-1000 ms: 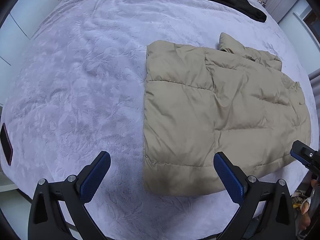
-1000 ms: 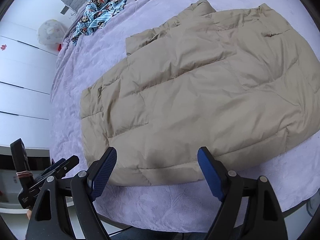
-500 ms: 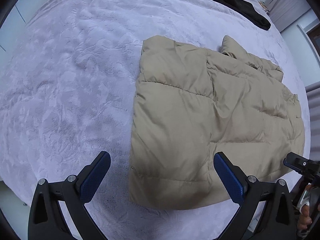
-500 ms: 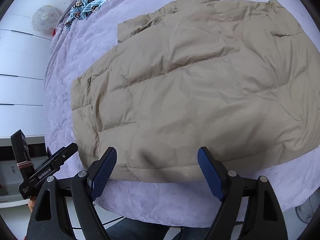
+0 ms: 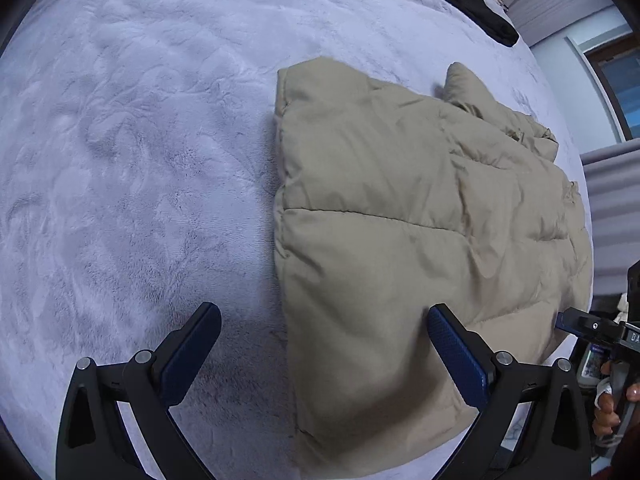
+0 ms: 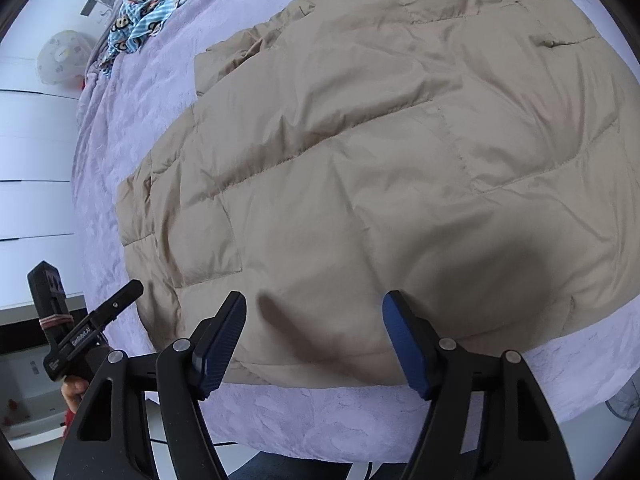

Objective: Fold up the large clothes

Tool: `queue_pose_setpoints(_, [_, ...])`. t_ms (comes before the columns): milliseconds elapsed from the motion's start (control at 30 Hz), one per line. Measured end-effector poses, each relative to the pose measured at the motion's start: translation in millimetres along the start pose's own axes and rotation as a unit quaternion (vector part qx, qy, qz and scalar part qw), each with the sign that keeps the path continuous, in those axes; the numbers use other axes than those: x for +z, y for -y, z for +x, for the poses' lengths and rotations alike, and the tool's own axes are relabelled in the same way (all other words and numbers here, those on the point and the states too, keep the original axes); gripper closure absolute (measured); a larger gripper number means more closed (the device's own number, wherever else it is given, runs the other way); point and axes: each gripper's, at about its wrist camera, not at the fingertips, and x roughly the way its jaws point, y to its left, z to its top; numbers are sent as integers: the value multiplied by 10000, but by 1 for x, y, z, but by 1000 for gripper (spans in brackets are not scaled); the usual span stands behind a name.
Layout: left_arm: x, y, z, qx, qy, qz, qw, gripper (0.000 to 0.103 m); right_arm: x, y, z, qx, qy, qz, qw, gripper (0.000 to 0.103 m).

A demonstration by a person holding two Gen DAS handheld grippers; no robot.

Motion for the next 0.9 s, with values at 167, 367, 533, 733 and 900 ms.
queue_pose_setpoints(167, [10,-9,28,-1099,-455,-42,9929,0,2,-2,5,-75,-55,23,10000,29])
queue_pose_setpoints(367, [22,31,63,-1880,-885,480,9770,0,5,-3,10,-135,-115,-29,9998,29])
queue_pose_setpoints(533, [26,45,77,-1735,-1040,678,9770,30,9,-3,1,-113,-93,-172,9997,29])
queue_pose_setpoints(733, [21,51,39,-2007,-823,639,9741,74,23,9,-22,-313,302,-346,9985,29])
queue_pose_setpoints(900, [12,82,-7,-2079,-564,702,9740,74,41,26,-23,-325,617,-483,9964,73])
